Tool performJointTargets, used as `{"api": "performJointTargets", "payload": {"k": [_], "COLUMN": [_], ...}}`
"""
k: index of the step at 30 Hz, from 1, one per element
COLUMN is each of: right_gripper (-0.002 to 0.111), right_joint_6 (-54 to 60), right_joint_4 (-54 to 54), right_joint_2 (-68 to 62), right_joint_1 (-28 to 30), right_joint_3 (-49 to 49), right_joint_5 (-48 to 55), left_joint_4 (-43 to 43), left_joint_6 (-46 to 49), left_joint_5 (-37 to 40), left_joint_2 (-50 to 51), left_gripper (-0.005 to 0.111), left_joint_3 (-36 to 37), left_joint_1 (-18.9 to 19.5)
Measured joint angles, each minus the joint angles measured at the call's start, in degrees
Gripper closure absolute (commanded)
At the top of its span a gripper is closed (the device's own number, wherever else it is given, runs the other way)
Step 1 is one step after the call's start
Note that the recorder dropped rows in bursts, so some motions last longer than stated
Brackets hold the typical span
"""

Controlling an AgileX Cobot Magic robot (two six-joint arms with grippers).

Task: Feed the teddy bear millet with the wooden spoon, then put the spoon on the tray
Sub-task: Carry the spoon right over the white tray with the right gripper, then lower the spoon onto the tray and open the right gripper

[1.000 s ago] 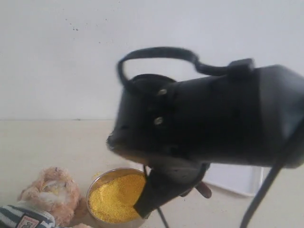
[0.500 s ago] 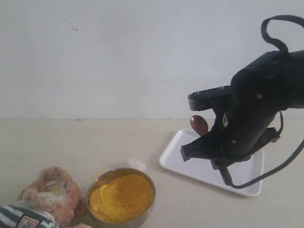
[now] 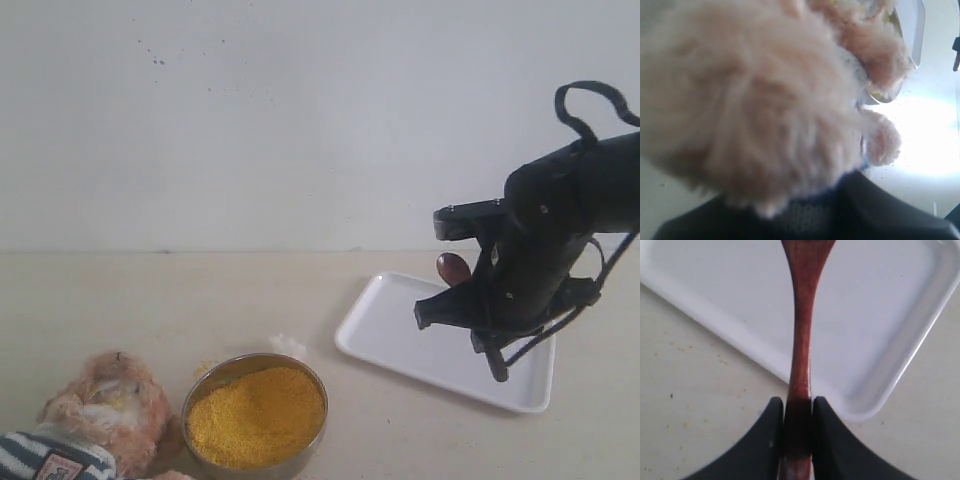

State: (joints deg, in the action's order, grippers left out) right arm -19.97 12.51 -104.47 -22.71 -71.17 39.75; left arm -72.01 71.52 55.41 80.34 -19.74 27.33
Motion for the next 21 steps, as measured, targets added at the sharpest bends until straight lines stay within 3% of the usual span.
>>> {"api": "performJointTargets", "payload": {"k": [12, 21], "right_gripper": [0.108, 0.108], "right_joint_6": [-0.3, -3.5], "right_joint_4": [-0.1, -0.2], "right_joint_2": [-14.3, -19.0], "right_joint_1": [0.2, 3.6], "right_joint_3": [-14.5, -15.5], "right_joint_5": [0.6, 0.4], "left_joint_4": [0.0, 0.0], "left_joint_6": [0.0, 0.0], "left_joint_5": [0.0, 0.0], "left_joint_2": [0.0, 0.0], "left_gripper": [0.103, 0.103], "left_joint_3": [0.0, 0.0], "left_joint_1": [0.0, 0.0]}}
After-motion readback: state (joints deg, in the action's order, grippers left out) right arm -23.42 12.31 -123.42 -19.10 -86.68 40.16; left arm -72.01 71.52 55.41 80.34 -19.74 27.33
